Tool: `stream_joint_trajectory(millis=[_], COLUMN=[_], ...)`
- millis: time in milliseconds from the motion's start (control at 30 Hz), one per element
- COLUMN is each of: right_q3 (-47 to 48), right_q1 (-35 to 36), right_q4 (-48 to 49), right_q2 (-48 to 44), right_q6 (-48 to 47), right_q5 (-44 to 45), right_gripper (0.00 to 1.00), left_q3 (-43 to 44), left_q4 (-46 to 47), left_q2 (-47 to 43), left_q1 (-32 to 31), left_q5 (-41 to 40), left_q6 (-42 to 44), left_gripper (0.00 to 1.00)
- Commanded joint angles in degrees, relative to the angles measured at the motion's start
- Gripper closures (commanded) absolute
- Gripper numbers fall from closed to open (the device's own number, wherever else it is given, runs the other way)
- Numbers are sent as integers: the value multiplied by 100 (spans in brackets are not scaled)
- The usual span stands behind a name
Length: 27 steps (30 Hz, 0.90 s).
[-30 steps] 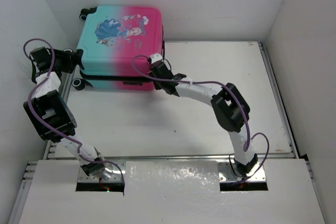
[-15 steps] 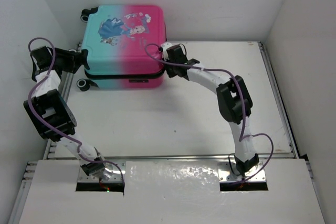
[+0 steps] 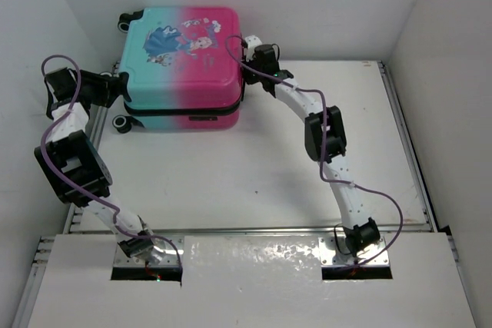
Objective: Pack the luggage
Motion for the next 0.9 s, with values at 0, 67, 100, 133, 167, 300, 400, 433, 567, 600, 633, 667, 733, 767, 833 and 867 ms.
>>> stream_joint_trajectory(millis=[0, 67, 100, 133, 167, 300, 400, 433, 567, 600, 633, 667, 733, 767, 833, 867], right_q3=[406, 416, 346, -98, -372, 246, -65, -146, -191, -225, -287, -374, -454, -654, -945, -1077], right_q1=[-534, -498, -498, -507, -498, -367, -323, -314, -42, 20, 99, 230, 301, 319, 328, 328], right_q4=[2435, 2436, 2383, 2409, 2644, 1649, 1329, 1067, -23, -312, -385, -447, -675, -693, -658, -658], right_q2=[900, 954, 850, 718, 578, 794, 744, 648, 603, 594, 603, 611, 673, 699, 656, 577], right_q6=[376, 516, 821, 946, 1235, 1351, 1597, 1720, 1852, 1896, 1940, 1949, 2159, 2247, 2458, 2503], right_q5=[2009, 2242, 2094, 1457, 1155, 520, 484, 493, 493, 484, 484, 493, 484, 362, 168, 150], right_gripper=[100, 83, 69, 72, 71, 59, 55, 62, 65, 61, 60, 64, 71, 75, 80, 81], left_q3=[-257, -310, -310, -301, -301, -310, -310, -301, -57, 275, 401, 524, 657, 657, 665, 692], left_q4=[146, 189, 198, 207, 224, 233, 260, 251, -64, -518, -705, -890, -1155, -1225, -1278, -1313], left_q2=[345, 257, 231, 204, 204, 195, 187, 169, -77, -217, -348, -707, -1130, -1332, -1781, -1852], left_q1=[-438, -430, -421, -403, -386, -359, -368, -359, -351, -359, -351, -359, -394, -421, -613, -701], left_q5=[-30, 22, 49, 93, 119, 163, 286, 339, 383, 270, 121, -89, -941, -1275, -1945, -1998], left_q6=[968, 951, 942, 933, 925, 933, 925, 916, 1178, 1301, 1537, 1662, 1960, 2031, 2207, 2269], left_gripper=[100, 100, 100, 100, 100, 96, 76, 62, 0, 0, 0, 0, 0, 0, 0, 0])
